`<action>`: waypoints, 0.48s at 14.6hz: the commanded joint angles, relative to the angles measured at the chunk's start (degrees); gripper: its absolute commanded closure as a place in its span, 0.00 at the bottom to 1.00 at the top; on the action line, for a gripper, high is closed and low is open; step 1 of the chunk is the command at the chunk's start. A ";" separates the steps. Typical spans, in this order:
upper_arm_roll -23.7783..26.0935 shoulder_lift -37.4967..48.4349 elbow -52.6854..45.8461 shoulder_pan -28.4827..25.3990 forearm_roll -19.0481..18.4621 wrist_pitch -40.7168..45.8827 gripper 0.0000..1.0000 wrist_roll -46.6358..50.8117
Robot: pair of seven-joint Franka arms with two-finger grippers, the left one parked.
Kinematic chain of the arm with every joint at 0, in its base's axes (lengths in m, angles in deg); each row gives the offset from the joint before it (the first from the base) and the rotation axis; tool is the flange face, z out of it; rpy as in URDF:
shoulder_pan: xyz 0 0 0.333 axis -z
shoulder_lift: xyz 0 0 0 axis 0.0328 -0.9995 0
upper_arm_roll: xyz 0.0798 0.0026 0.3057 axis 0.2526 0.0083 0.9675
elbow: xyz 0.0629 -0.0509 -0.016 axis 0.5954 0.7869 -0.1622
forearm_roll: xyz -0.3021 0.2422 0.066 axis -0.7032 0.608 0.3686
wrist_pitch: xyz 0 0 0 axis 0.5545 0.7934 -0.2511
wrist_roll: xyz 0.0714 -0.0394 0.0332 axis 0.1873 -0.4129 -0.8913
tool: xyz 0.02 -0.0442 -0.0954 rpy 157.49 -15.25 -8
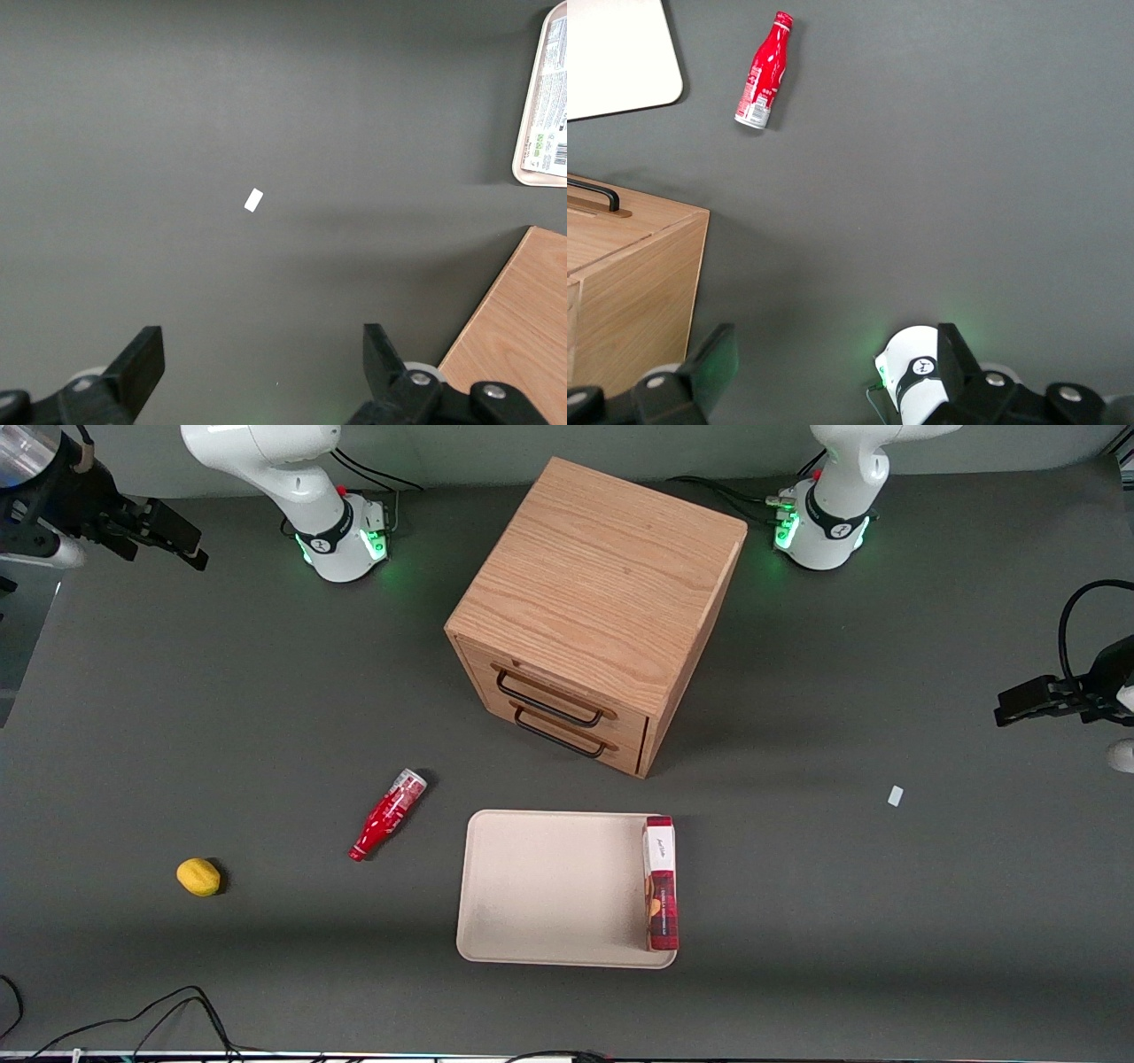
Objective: Place coke bottle on tray
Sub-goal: 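Move the right gripper toward the red Coca-Cola bottle lying on the table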
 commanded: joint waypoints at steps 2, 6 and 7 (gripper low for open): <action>-0.59 -4.97 -6.58 -0.07 0.75 4.17 0.00 0.02; 0.02 -6.03 -6.41 -0.42 0.75 4.43 0.00 -0.33; 0.11 -6.64 -6.50 -0.59 0.92 4.34 0.00 0.01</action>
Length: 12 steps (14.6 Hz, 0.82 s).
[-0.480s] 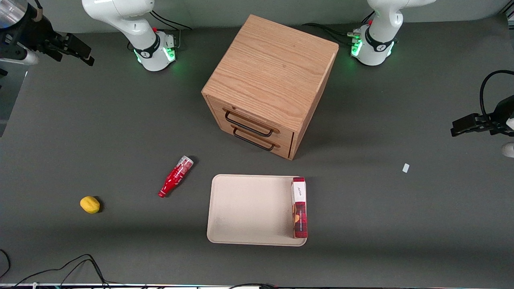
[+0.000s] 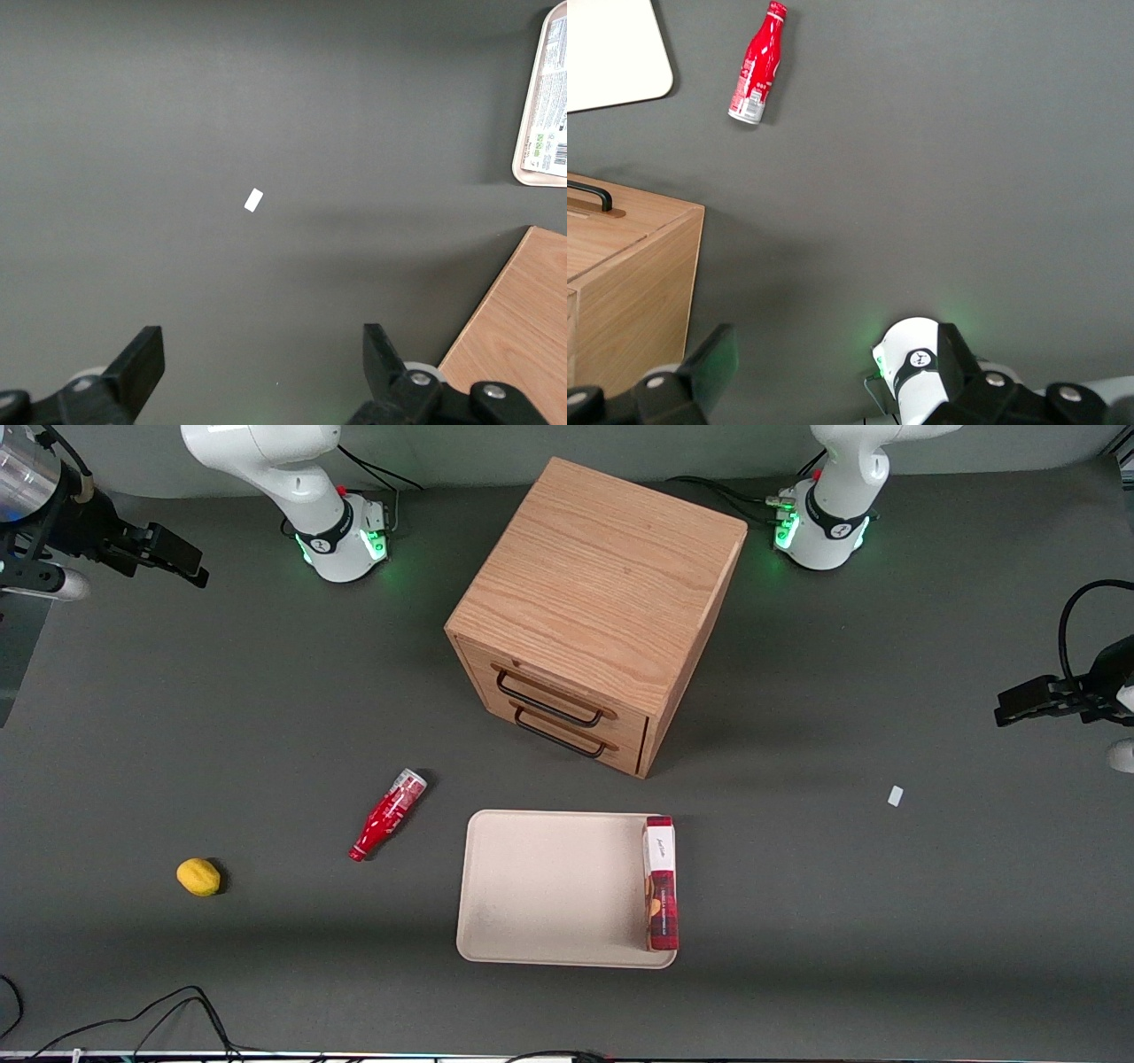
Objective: Place coke bottle on tray
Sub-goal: 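Move the right gripper toward the red Coca-Cola bottle lying on the table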
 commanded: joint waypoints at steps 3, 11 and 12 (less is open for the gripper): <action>4.45 -8.03 -1.90 -0.48 1.45 -4.52 0.00 4.81; 9.83 -28.78 5.37 -0.83 1.02 -31.75 0.00 30.76; 9.83 -30.63 7.22 -0.83 0.75 -36.06 0.00 32.00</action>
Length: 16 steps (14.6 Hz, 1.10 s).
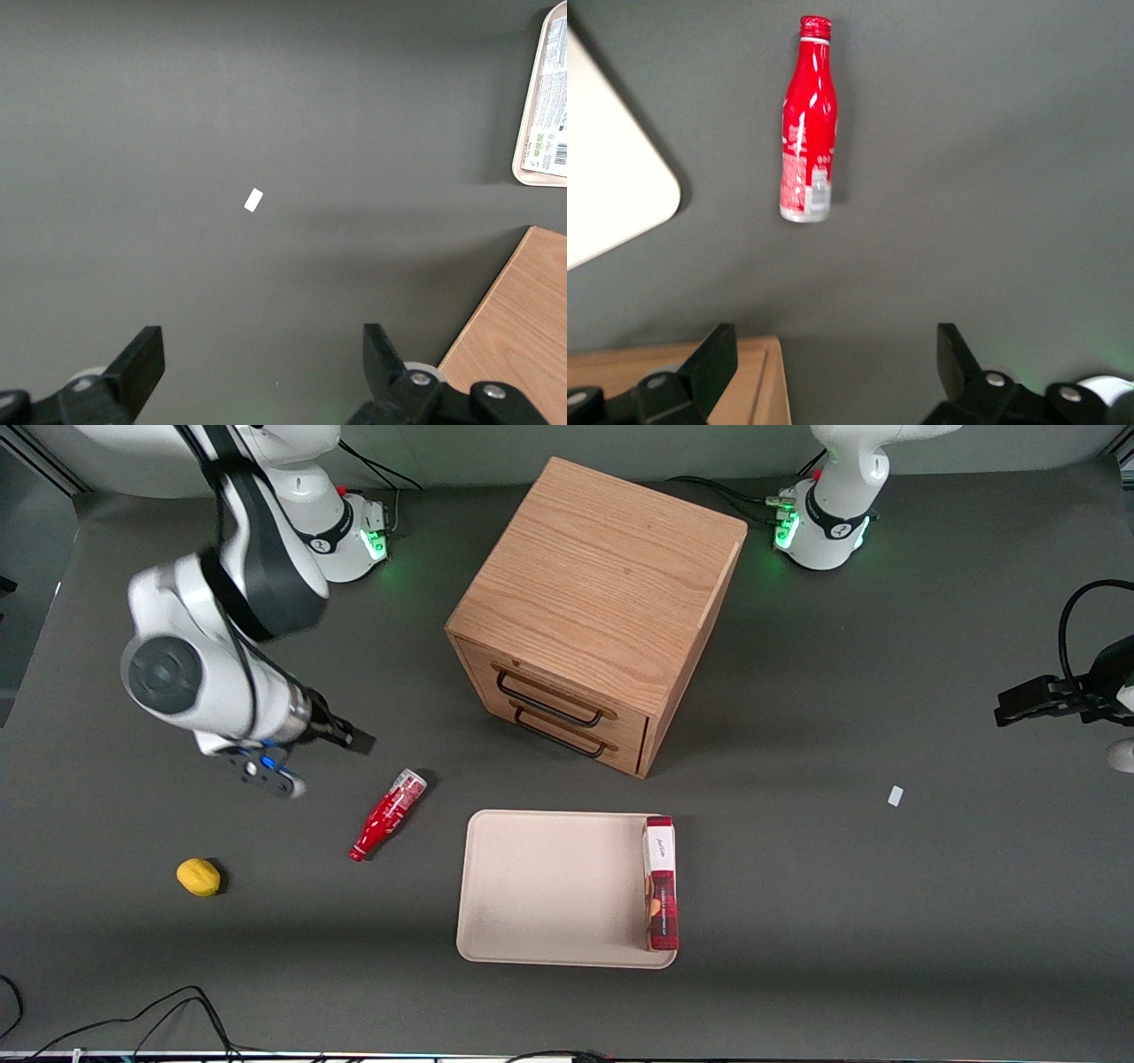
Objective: Place coke bottle on tray
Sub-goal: 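Lower the right gripper over the bottle and close it around the bottle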
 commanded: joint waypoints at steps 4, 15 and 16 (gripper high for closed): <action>-0.07 -8.97 4.24 0.03 -0.86 -17.44 0.00 5.89; -0.86 -18.92 6.35 0.39 -9.75 -34.26 1.00 9.33; -0.86 -18.74 6.26 0.39 -9.75 -34.09 1.00 8.81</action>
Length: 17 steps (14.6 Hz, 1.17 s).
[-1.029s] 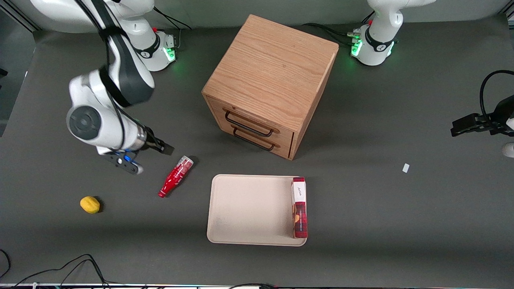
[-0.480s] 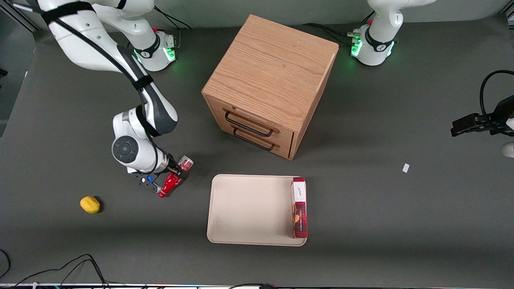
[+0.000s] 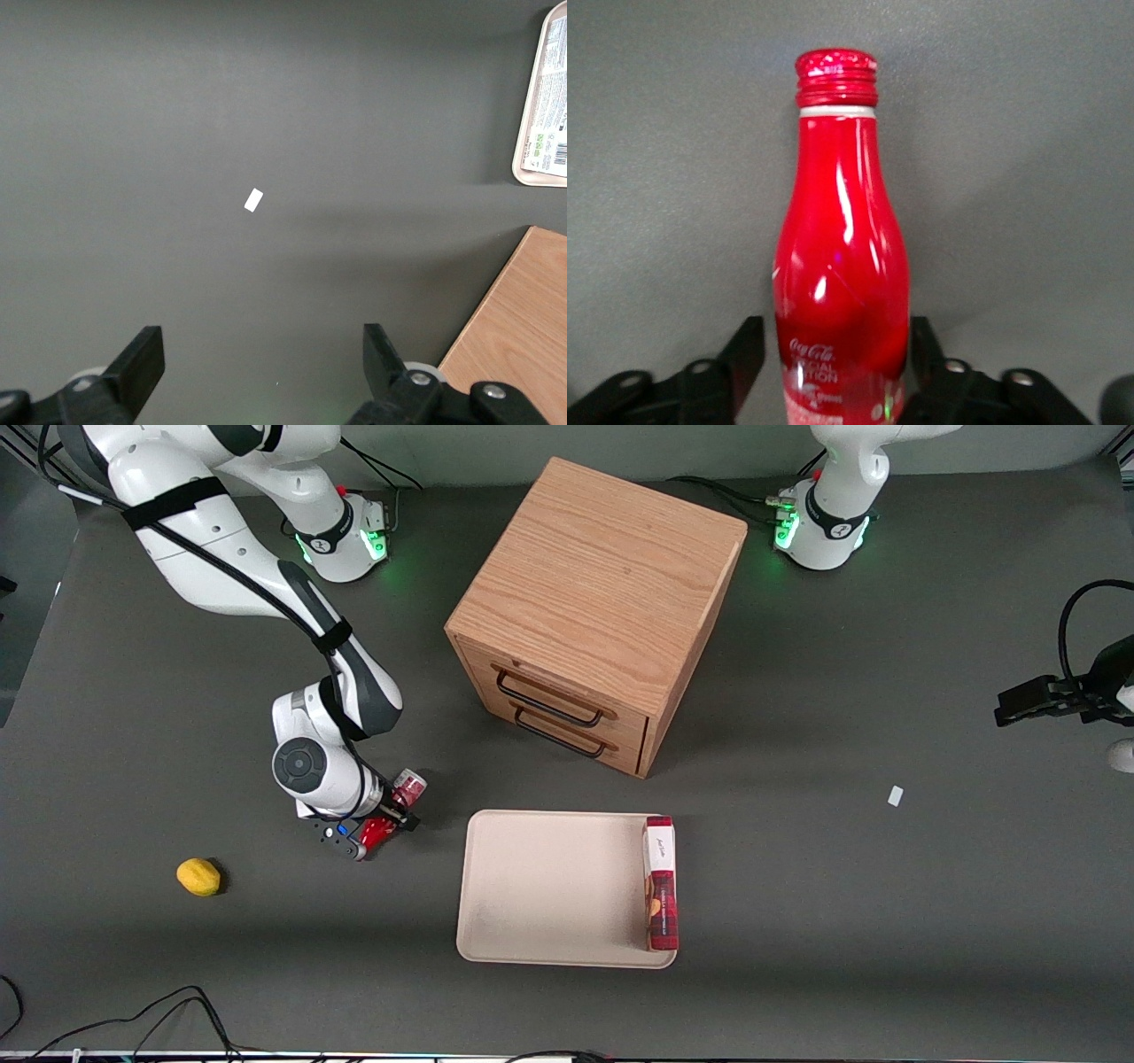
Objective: Place coke bottle on tray
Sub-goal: 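Lower the right gripper over the bottle and close it around the bottle, then lift the held bottle and carry it over the cream tray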
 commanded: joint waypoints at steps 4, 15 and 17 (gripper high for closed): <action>0.40 4.41 -1.42 -0.10 -1.78 3.94 1.00 -2.03; 9.08 2.69 -42.26 -1.50 0.51 41.93 1.00 -16.47; 12.16 -2.41 -47.29 -2.29 0.42 41.15 1.00 -16.47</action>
